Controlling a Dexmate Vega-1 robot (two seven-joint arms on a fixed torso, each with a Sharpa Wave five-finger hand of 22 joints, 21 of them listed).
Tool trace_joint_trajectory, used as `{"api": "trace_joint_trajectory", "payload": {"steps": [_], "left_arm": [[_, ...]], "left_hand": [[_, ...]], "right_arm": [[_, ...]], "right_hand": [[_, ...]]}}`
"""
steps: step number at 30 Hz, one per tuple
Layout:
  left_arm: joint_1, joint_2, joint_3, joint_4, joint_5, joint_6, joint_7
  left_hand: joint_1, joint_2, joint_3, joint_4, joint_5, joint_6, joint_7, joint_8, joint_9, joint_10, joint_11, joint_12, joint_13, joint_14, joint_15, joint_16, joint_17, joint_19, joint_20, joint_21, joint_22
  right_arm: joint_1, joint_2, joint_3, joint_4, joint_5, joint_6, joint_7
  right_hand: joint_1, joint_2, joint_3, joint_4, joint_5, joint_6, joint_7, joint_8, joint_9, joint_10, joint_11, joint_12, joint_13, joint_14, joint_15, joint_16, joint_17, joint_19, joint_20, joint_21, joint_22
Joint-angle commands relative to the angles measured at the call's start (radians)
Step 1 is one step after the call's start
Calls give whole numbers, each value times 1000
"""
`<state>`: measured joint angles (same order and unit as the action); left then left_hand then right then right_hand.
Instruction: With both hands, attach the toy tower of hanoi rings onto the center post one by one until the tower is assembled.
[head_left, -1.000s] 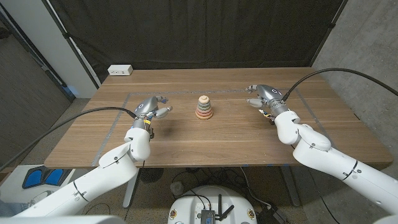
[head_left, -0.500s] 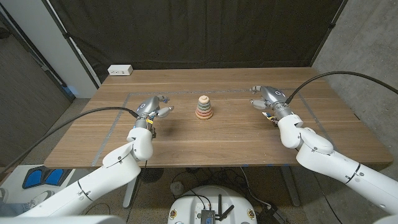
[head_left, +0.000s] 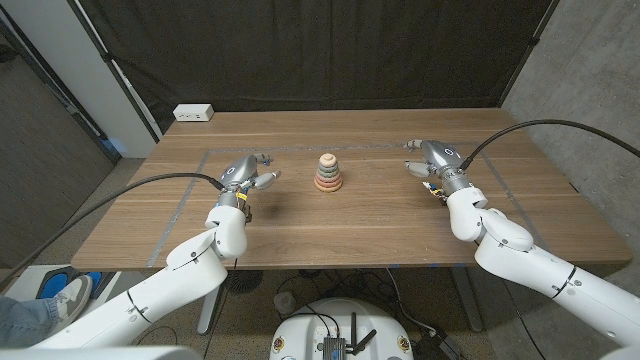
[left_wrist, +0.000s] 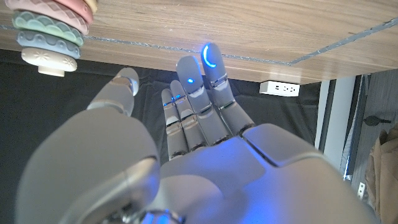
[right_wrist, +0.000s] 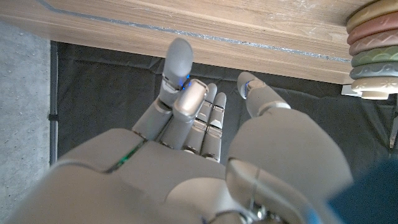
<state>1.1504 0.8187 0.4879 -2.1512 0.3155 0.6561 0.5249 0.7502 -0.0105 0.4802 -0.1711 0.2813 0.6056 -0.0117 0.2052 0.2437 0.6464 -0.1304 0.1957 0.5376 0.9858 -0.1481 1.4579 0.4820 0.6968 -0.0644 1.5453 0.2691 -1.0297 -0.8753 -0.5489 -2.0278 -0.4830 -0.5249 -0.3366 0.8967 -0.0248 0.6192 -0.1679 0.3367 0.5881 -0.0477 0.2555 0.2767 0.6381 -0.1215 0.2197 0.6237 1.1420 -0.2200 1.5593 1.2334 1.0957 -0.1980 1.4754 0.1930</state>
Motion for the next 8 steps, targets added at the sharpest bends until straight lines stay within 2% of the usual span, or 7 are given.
{"api": "trace_joint_trajectory", "payload": {"steps": [1,8], "left_arm": [[20,-11,4,-24,20,46,17],[20,-11,11,-31,27,61,13]], "left_hand": [[-1,-3,2,4,-3,-7,0,5,4,-2,-1,2,0,-5,-71,2,2,0,-143,0,1],[-3,-5,2,5,-4,-10,-2,5,4,-7,-2,1,-1,-6,-71,2,2,-2,-143,0,1]], "right_arm": [[18,5,-4,37,10,44,-6],[15,4,-1,44,13,55,-12]], "right_hand": [[-7,-2,-3,2,2,10,2,6,5,0,5,-4,0,3,5,-2,3,6,-22,0,3],[-11,-3,-5,4,1,6,3,3,6,-1,5,-6,-1,2,4,-3,3,5,-22,0,3]]}}
